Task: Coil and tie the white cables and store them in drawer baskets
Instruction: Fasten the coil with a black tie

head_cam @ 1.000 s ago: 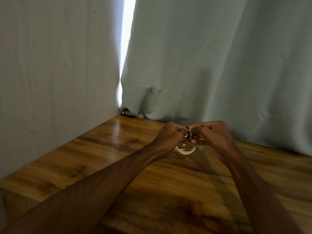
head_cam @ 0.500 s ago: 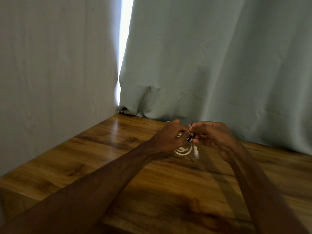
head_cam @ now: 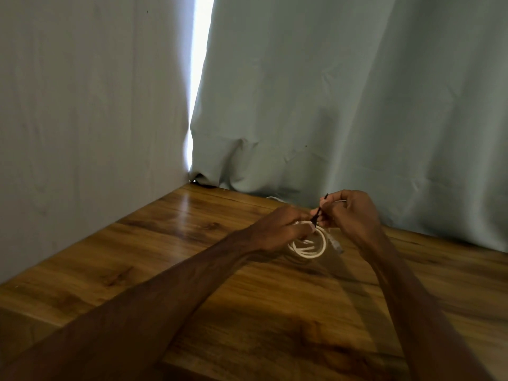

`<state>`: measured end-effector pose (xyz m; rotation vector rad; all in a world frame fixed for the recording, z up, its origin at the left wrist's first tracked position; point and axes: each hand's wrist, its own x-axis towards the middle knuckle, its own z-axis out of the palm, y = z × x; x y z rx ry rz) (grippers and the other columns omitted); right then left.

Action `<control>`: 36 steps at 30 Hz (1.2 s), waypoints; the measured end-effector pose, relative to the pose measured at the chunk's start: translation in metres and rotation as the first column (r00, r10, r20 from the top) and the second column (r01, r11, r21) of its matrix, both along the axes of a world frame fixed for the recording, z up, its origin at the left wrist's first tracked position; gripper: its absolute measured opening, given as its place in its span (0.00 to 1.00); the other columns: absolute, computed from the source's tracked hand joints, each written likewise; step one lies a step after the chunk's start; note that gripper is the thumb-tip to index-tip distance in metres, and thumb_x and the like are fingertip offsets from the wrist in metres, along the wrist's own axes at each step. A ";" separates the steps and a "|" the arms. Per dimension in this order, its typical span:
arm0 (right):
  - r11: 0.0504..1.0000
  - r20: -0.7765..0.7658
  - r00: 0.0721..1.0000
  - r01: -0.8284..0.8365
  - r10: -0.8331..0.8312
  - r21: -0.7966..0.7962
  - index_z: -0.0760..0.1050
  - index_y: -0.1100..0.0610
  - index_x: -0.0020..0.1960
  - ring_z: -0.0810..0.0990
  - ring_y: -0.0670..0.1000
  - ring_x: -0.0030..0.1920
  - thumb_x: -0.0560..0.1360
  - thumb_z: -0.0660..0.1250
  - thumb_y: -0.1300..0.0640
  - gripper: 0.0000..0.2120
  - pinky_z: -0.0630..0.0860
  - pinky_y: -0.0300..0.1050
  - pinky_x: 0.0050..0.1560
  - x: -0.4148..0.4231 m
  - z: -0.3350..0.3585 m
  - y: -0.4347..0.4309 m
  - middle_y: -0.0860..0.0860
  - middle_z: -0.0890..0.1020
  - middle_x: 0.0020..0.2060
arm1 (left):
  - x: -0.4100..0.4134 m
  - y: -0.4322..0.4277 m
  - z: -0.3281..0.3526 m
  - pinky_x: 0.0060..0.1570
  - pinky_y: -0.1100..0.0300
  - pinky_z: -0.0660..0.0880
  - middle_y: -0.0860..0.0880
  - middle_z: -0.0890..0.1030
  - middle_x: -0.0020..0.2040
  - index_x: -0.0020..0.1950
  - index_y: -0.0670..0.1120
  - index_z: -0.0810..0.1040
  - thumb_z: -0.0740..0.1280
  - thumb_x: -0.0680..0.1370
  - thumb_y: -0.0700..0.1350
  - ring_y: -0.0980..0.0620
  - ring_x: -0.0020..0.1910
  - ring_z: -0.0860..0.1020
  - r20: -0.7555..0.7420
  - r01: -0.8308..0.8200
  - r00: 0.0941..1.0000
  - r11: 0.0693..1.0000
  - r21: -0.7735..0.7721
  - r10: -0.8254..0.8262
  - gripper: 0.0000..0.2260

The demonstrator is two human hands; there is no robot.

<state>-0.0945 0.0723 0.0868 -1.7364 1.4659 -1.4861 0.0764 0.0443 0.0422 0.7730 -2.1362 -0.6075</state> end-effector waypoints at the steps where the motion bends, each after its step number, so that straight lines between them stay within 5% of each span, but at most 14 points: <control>1: 0.999 -0.060 0.997 0.036 -0.038 -0.036 0.80 0.61 0.45 0.86 0.50 0.33 0.80 0.67 0.65 0.05 0.83 0.42 0.36 0.000 -0.001 0.000 0.57 0.87 0.38 | -0.001 -0.001 -0.002 0.46 0.46 0.77 0.42 0.83 0.43 0.49 0.39 0.82 0.63 0.83 0.45 0.45 0.43 0.82 0.031 -0.010 0.999 1.000 0.008 0.010 0.11; 5: 0.951 -0.461 0.862 0.074 -0.212 -0.299 0.80 0.52 0.45 0.85 0.46 0.42 0.77 0.72 0.57 0.03 0.80 0.44 0.44 0.010 -0.004 0.000 0.46 0.86 0.40 | 0.004 -0.006 -0.004 0.47 0.54 0.77 0.50 0.83 0.46 0.52 0.45 0.81 0.63 0.84 0.45 0.52 0.46 0.82 0.128 -0.037 0.991 0.999 0.024 0.034 0.09; 8: 0.934 -0.511 0.843 -0.030 -0.168 -0.356 0.79 0.50 0.43 0.84 0.44 0.41 0.76 0.73 0.57 0.05 0.77 0.41 0.42 0.023 -0.001 0.009 0.43 0.84 0.39 | 0.014 -0.011 -0.003 0.48 0.45 0.78 0.43 0.84 0.45 0.50 0.42 0.81 0.62 0.85 0.45 0.43 0.47 0.82 0.122 -0.070 0.990 0.996 0.057 0.063 0.11; 11: 0.952 -0.492 0.866 -0.072 -0.089 -0.299 0.79 0.49 0.42 0.84 0.42 0.41 0.76 0.74 0.59 0.07 0.79 0.41 0.42 0.023 0.002 0.011 0.42 0.84 0.38 | 0.020 -0.013 -0.005 0.54 0.43 0.79 0.41 0.85 0.50 0.55 0.42 0.82 0.61 0.85 0.46 0.43 0.50 0.83 0.118 -0.065 0.992 0.994 0.085 0.055 0.12; 14: 0.973 -0.343 0.939 -0.068 -0.013 -0.223 0.80 0.52 0.43 0.86 0.49 0.39 0.77 0.72 0.62 0.07 0.85 0.52 0.44 0.016 0.001 0.008 0.47 0.85 0.37 | 0.014 -0.009 -0.006 0.54 0.48 0.80 0.47 0.84 0.52 0.60 0.45 0.80 0.60 0.85 0.49 0.49 0.51 0.83 0.197 -0.036 0.980 0.998 0.057 0.025 0.12; 24: 0.996 -0.228 0.972 0.032 -0.050 -0.085 0.80 0.59 0.45 0.85 0.47 0.33 0.76 0.71 0.66 0.04 0.83 0.50 0.41 -0.010 -0.011 -0.002 0.51 0.86 0.32 | -0.017 0.002 -0.008 0.40 0.50 0.75 0.46 0.79 0.40 0.48 0.41 0.78 0.59 0.85 0.45 0.52 0.37 0.77 0.344 0.120 0.939 0.959 -0.256 -0.026 0.12; 29: 0.993 -0.205 0.979 -0.037 0.013 -0.111 0.80 0.60 0.46 0.84 0.47 0.31 0.77 0.70 0.66 0.03 0.78 0.38 0.31 -0.006 -0.004 0.004 0.54 0.86 0.33 | -0.018 0.007 -0.013 0.45 0.61 0.73 0.52 0.80 0.42 0.50 0.44 0.81 0.58 0.86 0.45 0.60 0.41 0.77 0.242 0.106 0.967 0.989 -0.099 -0.080 0.14; 36: 0.981 -0.147 0.973 -0.188 0.179 -0.051 0.79 0.64 0.47 0.84 0.55 0.30 0.79 0.69 0.67 0.02 0.77 0.40 0.25 0.004 0.009 0.017 0.58 0.86 0.33 | -0.004 0.003 -0.011 0.55 0.55 0.77 0.52 0.82 0.48 0.53 0.45 0.82 0.58 0.86 0.47 0.55 0.49 0.80 0.191 0.024 0.981 0.996 0.091 -0.041 0.13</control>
